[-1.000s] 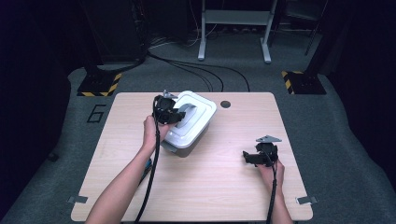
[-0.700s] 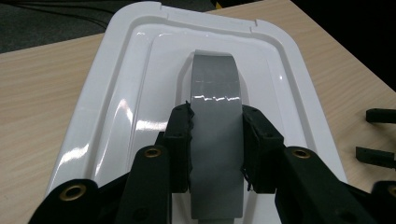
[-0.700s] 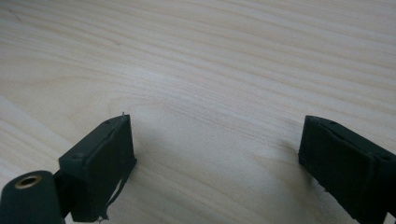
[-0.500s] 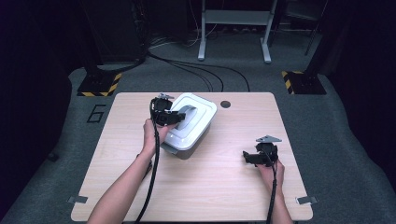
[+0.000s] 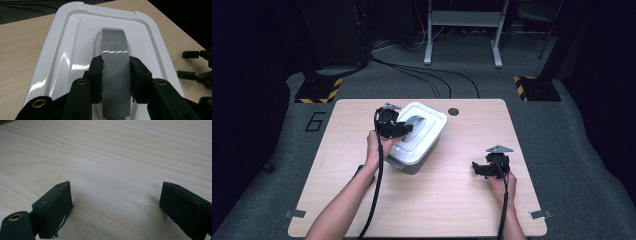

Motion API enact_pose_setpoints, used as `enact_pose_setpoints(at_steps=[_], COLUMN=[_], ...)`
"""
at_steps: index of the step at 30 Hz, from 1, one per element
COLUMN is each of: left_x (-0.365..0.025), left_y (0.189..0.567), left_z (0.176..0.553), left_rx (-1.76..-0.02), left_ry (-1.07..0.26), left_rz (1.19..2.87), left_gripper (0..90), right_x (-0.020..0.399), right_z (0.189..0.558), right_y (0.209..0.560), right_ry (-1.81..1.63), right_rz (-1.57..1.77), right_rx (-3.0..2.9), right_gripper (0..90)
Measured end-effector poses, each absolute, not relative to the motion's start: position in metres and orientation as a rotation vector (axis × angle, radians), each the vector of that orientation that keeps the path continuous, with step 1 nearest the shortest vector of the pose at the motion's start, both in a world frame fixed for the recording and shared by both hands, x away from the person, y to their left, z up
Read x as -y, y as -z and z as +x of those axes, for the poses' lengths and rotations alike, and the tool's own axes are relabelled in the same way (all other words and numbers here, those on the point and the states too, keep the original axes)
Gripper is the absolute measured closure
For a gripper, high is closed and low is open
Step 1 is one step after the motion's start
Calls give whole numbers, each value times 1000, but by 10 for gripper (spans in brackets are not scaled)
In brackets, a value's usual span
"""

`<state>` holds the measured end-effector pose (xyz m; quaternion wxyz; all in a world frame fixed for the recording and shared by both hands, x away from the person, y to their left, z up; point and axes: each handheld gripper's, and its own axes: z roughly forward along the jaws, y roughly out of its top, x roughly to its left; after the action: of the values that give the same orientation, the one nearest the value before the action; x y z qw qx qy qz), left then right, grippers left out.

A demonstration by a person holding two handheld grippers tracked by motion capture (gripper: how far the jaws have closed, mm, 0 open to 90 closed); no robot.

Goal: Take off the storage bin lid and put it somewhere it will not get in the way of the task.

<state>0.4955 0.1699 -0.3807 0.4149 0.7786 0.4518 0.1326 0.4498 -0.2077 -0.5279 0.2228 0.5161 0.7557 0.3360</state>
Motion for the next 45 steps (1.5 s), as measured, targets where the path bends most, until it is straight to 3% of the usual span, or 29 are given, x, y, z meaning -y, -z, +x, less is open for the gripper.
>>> enact_pose_setpoints(at_steps=[17, 33, 45], left_x=[-178, -237, -280], left_y=[352, 324, 323], left_z=[492, 501, 508], left_rx=[-1073, -1162, -1274], left_ry=[-425, -539, -617], left_rz=[1879, 1775, 1686], left_gripper=[668, 667, 667], right_x=[209, 209, 209], right_z=[449, 449, 449], right_y=[528, 528, 528], right_ry=[-920, -926, -921], right_rz=[1408, 1418, 1410], right_rx=[-2106, -2097, -2103], right_gripper=[102, 104, 104])
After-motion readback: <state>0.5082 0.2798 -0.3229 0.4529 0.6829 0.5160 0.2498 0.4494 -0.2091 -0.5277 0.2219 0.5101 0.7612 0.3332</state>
